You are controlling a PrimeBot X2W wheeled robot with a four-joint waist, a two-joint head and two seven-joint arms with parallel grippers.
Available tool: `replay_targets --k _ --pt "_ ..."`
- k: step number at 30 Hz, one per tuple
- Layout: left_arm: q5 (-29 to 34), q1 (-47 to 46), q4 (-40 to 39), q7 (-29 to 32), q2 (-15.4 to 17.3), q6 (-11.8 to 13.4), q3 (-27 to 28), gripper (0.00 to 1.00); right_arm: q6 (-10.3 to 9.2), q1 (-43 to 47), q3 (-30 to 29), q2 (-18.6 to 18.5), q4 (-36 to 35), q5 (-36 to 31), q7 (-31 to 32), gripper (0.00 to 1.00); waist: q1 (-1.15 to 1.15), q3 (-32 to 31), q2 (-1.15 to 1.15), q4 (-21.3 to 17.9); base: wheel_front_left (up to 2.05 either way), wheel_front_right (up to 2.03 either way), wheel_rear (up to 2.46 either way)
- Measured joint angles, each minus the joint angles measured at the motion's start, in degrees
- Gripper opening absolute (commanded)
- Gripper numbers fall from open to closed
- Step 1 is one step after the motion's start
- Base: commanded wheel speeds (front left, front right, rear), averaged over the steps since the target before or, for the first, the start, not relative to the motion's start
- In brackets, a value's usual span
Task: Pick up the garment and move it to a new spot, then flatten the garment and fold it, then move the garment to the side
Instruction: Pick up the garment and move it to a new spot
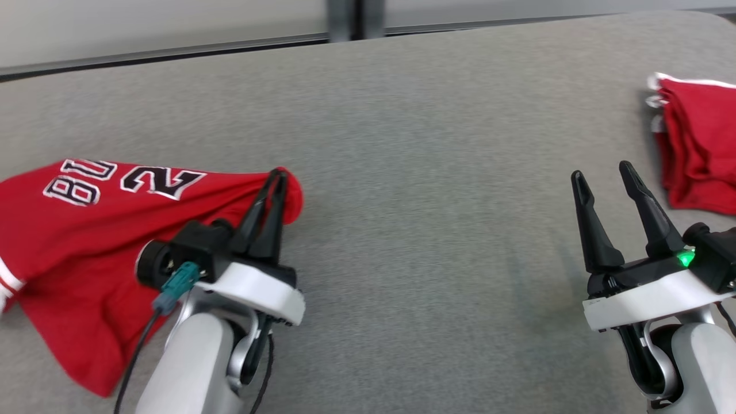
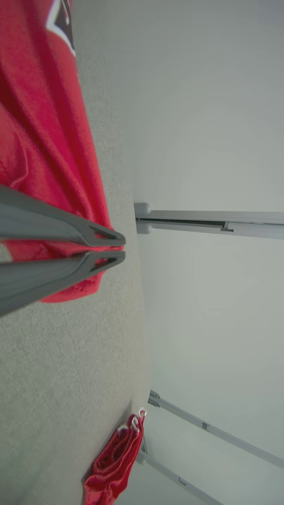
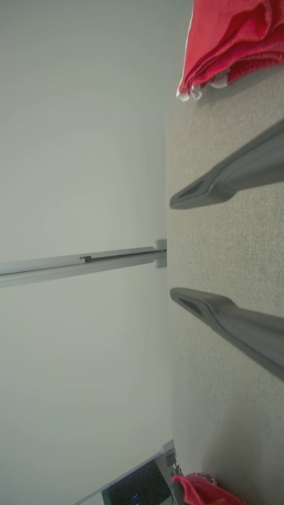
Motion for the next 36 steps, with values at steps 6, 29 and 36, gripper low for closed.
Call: replay_targets --k 6,29,36 --pt "-1.9 -6.6 0.9 1.3 -0.2 -1.0 -8.8 0.0 0.0 0.4 0.1 0.4 0.9 0.2 -0.8 1.0 0.0 0.1 0.0 -7.1 0.0 0.0 0.0" --pt "-4.6 -9.5 -0.9 -4.3 3.3 5.8 -18.4 1.0 0.0 1.4 -2.4 0.9 1.7 0.2 -2.5 1.0 0.0 2.0 0.0 -6.8 0.0 0.0 0.0" --pt "-7.4 -3.4 -4.4 -5.4 8.5 10.8 -8.5 1.0 0.0 3.5 -4.1 0.5 -0.2 -0.6 -0.7 1.0 0.0 -0.7 0.0 -2.2 0.0 0.0 0.0"
